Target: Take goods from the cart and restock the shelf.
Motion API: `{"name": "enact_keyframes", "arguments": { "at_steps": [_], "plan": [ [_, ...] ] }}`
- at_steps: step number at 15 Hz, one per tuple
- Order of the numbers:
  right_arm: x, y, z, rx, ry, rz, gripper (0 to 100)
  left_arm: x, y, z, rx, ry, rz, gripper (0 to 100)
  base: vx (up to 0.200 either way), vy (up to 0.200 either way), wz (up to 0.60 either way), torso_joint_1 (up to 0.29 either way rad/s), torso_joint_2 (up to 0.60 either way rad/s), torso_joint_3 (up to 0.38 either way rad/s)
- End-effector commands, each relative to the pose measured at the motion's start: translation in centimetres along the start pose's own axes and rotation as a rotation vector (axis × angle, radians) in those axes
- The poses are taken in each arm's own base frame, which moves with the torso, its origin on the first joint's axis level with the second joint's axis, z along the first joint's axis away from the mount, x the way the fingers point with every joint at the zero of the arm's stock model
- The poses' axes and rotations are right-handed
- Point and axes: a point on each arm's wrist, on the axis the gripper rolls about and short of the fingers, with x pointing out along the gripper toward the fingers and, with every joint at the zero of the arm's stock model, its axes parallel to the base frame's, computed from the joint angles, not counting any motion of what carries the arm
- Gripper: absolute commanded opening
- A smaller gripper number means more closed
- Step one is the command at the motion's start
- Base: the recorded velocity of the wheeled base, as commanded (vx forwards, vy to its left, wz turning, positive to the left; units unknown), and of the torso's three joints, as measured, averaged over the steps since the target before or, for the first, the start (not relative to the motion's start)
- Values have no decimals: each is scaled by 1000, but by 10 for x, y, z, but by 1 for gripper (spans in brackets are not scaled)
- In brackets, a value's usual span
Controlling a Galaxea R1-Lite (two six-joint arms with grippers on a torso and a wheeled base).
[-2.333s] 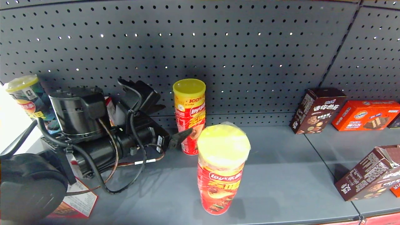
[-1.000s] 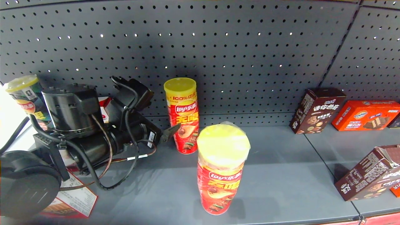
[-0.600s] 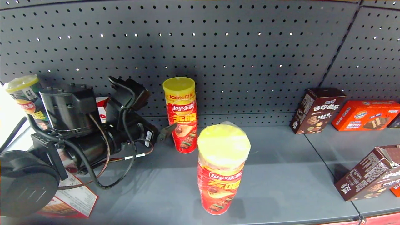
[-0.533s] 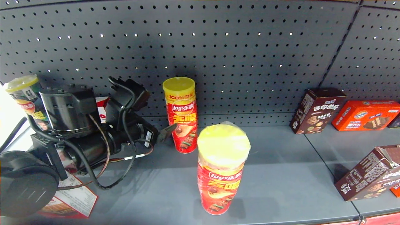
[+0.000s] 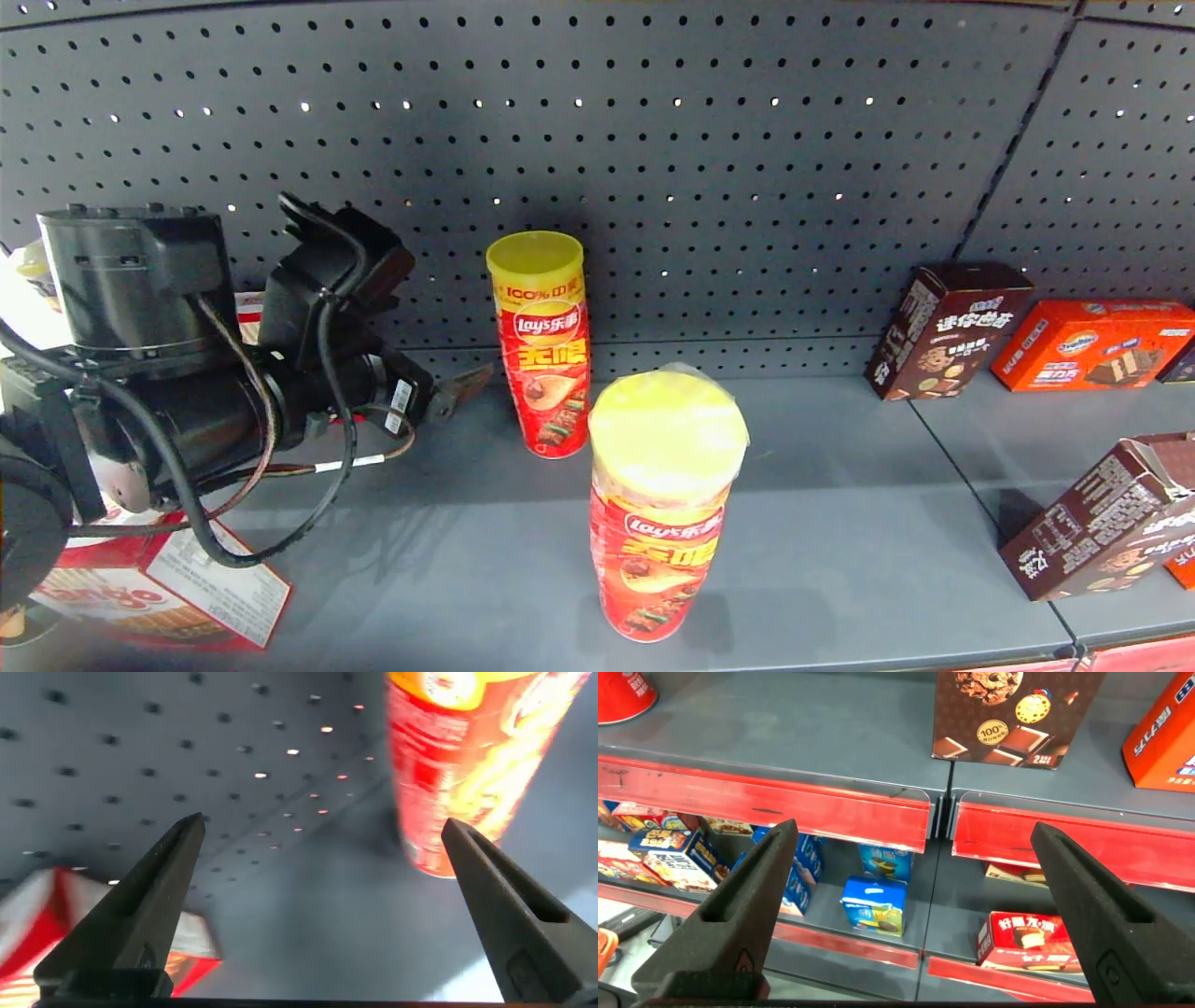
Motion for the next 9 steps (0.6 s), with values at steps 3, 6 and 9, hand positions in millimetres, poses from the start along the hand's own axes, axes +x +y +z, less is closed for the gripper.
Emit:
{"name": "enact_keyframes", "arguments": {
  "at_steps": [3, 6, 9],
  "plan": [
    [0, 0, 0, 0, 1, 1, 100, 12, 1, -2, 17, 48, 52, 100, 0, 0, 0, 0, 0, 0],
    [0, 0, 0, 0, 1, 1, 100, 23, -1, -8, 25, 86, 68, 100, 0, 0, 0, 0, 0, 0],
    [0, 0, 0, 0, 1, 1, 100, 32, -4, -11, 29, 103, 57, 100, 0, 0, 0, 0, 0, 0]
  ]
}}
